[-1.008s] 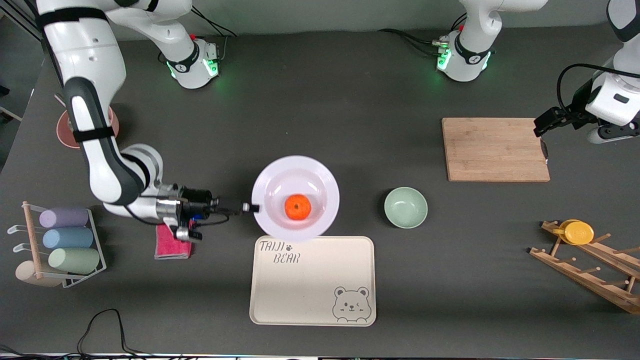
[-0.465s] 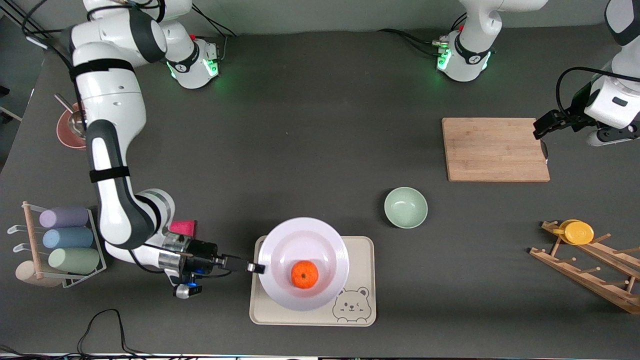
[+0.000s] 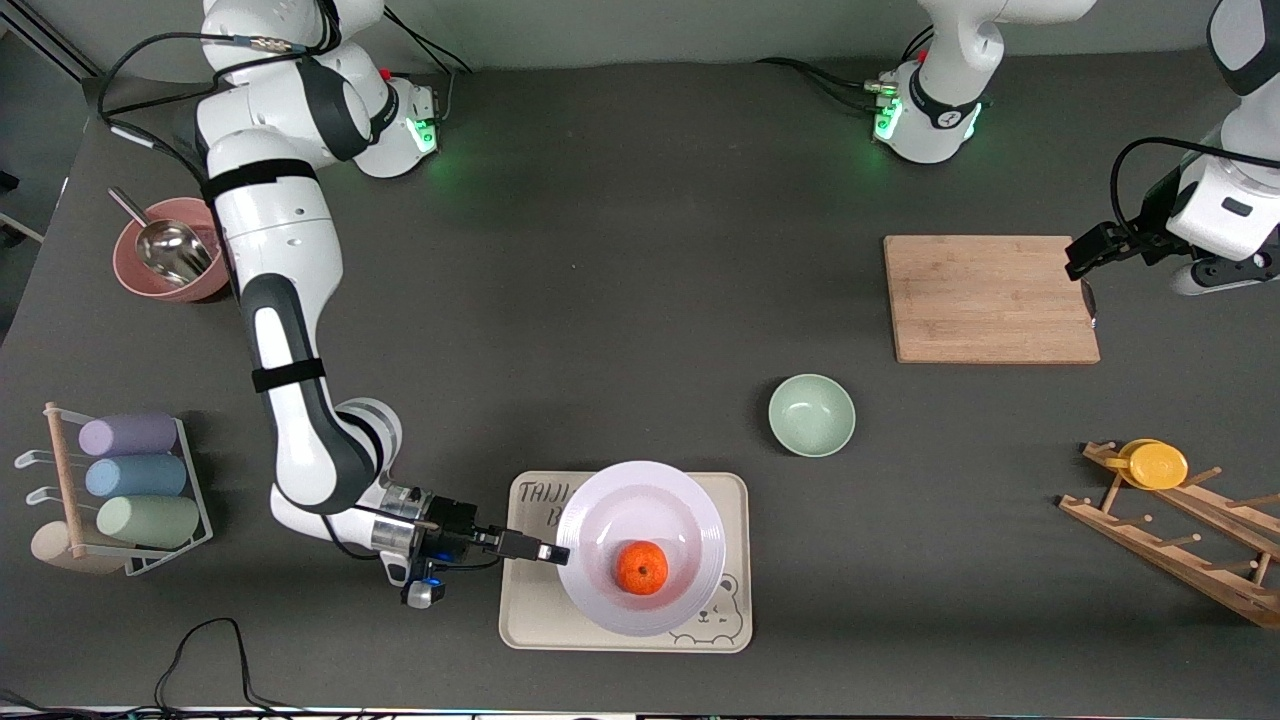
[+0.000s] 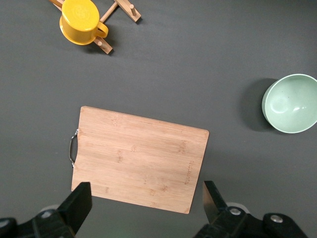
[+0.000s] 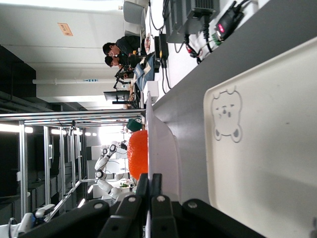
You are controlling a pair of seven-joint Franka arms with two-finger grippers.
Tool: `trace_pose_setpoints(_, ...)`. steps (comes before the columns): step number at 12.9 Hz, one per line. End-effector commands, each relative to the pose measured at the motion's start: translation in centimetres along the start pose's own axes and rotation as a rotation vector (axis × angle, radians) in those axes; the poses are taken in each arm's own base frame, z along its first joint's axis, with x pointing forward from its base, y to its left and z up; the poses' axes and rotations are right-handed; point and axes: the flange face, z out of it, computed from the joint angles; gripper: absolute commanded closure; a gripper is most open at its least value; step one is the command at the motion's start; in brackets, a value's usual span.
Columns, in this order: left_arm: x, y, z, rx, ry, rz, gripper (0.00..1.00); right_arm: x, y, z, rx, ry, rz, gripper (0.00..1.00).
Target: Place orange and plate with both arms
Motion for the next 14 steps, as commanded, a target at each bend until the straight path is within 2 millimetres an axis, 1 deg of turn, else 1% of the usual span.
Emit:
trace_pose_setpoints(1,0.0,-0.1,0.0,0.008,0.012,0.014,0.00,-0.4,3.1,0.7,0.082,0.048,-0.022,1.00)
trace_pose_setpoints(2,0.0,-0.1,0.1,0.008,0.012,0.014,0.00,-0.9,3.7,1.1,0.084,0.048,-0.024,1.00)
trace_pose_setpoints(5,0.1,-0.2,0.1,0.007,0.015,0.013,0.00,-1.3,5.3,1.4,0.068,0.042,-0.048,1.00)
trace_pose_setpoints(6,0.1,-0.2,0.1,0.007,0.015,0.013,0.00,-1.6,6.4,1.6,0.060,0.039,-0.053,1.00)
trace_pose_setpoints(9,0.1,-0.2,0.2,0.008,0.012,0.013,0.00,-1.5,6.8,1.4,0.033,0.049,-0.071,1.00)
trace_pose_setpoints(11,0.1,-0.2,0.2,0.008,0.012,0.013,0.00,-1.6,7.2,1.6,0.020,0.057,-0.083,1.00)
trace_pose_setpoints(14,0.2,-0.2,0.3,0.008,0.012,0.012,0.00,-1.3,7.5,1.3,0.008,0.067,-0.100,1.00)
